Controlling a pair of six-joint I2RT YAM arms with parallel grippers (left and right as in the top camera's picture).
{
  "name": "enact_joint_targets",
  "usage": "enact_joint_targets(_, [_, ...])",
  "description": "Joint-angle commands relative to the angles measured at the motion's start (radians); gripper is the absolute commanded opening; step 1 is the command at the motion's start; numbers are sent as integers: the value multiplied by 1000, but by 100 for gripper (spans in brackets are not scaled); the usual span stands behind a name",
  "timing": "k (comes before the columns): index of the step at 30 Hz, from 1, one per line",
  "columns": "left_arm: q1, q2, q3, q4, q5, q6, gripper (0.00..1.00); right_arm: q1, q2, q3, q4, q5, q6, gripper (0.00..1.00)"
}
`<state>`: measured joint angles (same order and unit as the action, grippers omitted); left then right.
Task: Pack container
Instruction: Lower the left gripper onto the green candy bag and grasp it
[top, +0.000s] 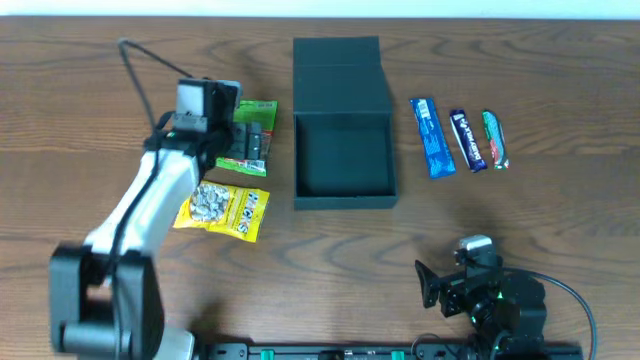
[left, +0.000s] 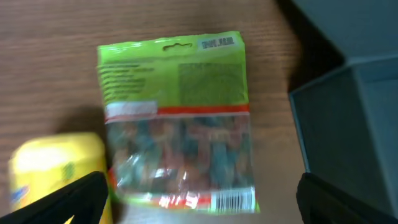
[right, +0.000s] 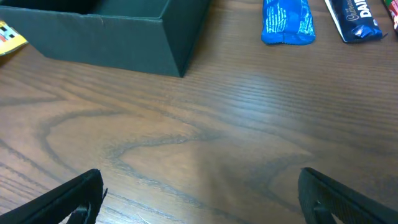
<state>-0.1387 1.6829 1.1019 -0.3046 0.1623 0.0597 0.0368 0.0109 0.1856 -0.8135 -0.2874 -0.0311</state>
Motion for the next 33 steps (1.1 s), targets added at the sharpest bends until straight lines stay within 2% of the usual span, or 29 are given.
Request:
enact_joint_targets(1, [-2,93,29,45,-27,38,95,3,-5,-4,0,0,-8,99])
enact_joint_targets(5, [-2,172,29,97,-53,38,84,3,-5,-4,0,0,-8,99])
enact_joint_targets(8, [-2,220,29,106,-82,38,83,3,-5,-4,0,0,-8,99])
enact_joint_targets(11, [-2,253,29,106,-87,38,77,3,-5,-4,0,0,-8,99])
enact_joint_targets(18, [-2,303,29,98,-87,38,37,3,-5,-4,0,0,-8,99])
enact_joint_targets(24, [-2,324,29,92,-84,37,8,3,-5,-4,0,0,-8,99])
enact_joint_targets(25, [-2,323,29,92,-84,37,6,3,-5,-4,0,0,-8,99])
enact_joint_targets(33, [-34,296,49,71,-88,37,6,3,-5,-4,0,0,-8,99])
